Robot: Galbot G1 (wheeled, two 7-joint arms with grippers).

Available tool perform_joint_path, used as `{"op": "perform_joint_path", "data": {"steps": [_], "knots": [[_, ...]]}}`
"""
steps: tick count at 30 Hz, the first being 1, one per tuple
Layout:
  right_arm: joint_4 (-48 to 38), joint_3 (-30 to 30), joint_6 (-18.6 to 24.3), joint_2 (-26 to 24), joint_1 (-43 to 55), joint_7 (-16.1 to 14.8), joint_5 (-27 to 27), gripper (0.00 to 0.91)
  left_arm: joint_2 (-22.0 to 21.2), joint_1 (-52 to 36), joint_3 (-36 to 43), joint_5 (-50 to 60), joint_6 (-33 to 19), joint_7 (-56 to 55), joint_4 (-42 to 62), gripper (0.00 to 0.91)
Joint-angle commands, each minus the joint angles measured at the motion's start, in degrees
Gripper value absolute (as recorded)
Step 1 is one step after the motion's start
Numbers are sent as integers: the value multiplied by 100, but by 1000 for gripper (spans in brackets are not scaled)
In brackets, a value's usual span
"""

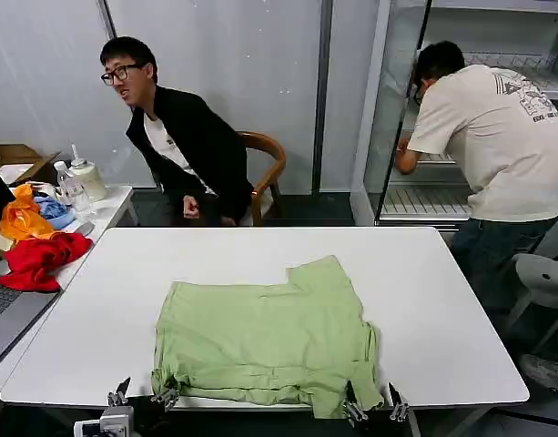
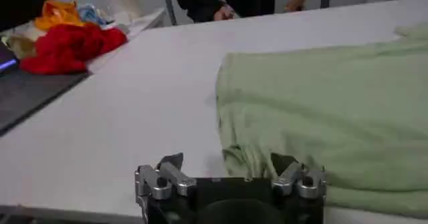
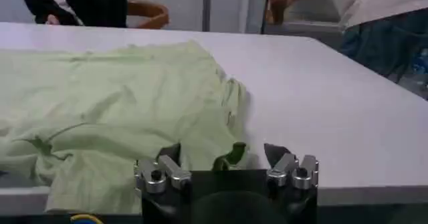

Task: Fold and organize the clothes.

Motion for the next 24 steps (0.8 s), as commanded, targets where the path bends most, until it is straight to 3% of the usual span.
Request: {"op": "perform_joint_path", "data": {"steps": [1, 17, 24], "knots": [[302, 193, -87, -57, 177, 14, -96, 907, 41, -145, -61, 42, -21, -23, -120, 907], [689, 174, -660, -323, 1066, 52, 54, 907, 340, -395, -148, 20, -18, -105, -192, 907], [566, 245, -831, -461, 1722, 62, 420, 907, 551, -713, -206, -30, -19, -23, -167, 907]]}}
